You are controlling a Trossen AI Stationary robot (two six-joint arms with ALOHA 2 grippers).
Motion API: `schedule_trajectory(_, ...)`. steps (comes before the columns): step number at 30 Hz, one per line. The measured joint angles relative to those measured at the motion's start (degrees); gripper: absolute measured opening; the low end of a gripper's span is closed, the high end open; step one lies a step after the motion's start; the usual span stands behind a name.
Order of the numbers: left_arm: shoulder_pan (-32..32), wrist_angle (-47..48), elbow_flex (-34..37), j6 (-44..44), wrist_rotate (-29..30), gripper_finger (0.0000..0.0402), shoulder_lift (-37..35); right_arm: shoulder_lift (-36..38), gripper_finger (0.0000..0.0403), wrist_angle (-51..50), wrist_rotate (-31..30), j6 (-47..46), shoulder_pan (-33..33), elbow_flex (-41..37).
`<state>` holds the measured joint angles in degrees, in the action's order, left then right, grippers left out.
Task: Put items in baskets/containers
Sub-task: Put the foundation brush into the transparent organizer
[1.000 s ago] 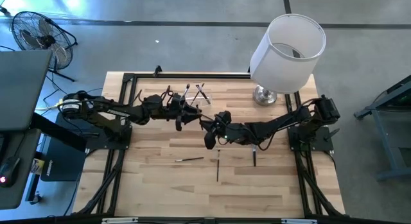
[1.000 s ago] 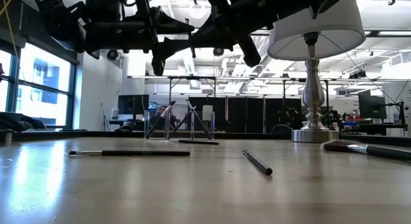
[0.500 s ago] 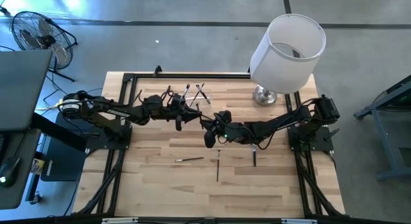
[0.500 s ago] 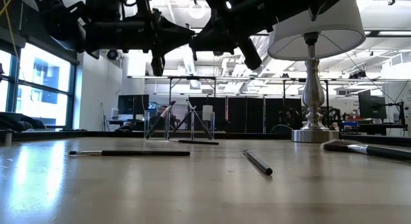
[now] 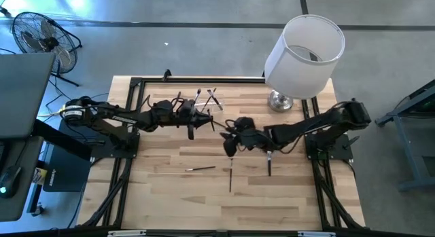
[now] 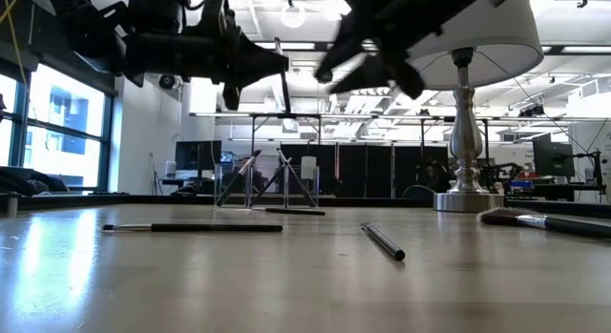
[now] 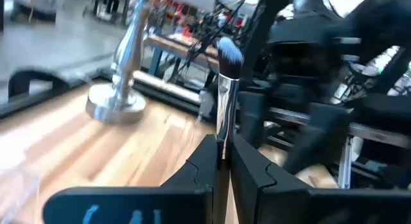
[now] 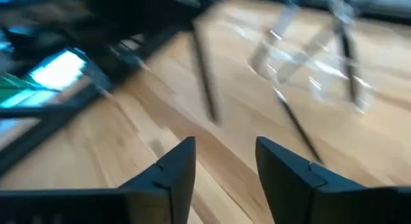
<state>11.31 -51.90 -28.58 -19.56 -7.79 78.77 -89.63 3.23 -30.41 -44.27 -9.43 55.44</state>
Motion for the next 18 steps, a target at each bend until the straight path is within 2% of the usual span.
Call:
schedule_trajectory(5,-0.04,1.25,0.0,2.75,3.69,0.0016,0.01,5.78,0.0155,-20.01,-1.25,-8.27,-1.05,0.02)
schedule_trajectory(9,-0.02,1.38,0.0,2.83,9.36,0.0016,0.01,7.48,0.011,-31.98,-0.39,-9.02,-1.7,-0.13)
schedule_trajectory(14,-0.02,1.57,0.0,2.84,15.27,0.0016,0.01,7.68,0.0012,-35.04,2.07,-0.52,-0.79,-0.13)
schedule_trajectory(18,0.64,1.56,0.0,5.01,22.79,0.0016,0.01,7.68,0.0025,-36.15,7.01,6.43,2.24,-0.13)
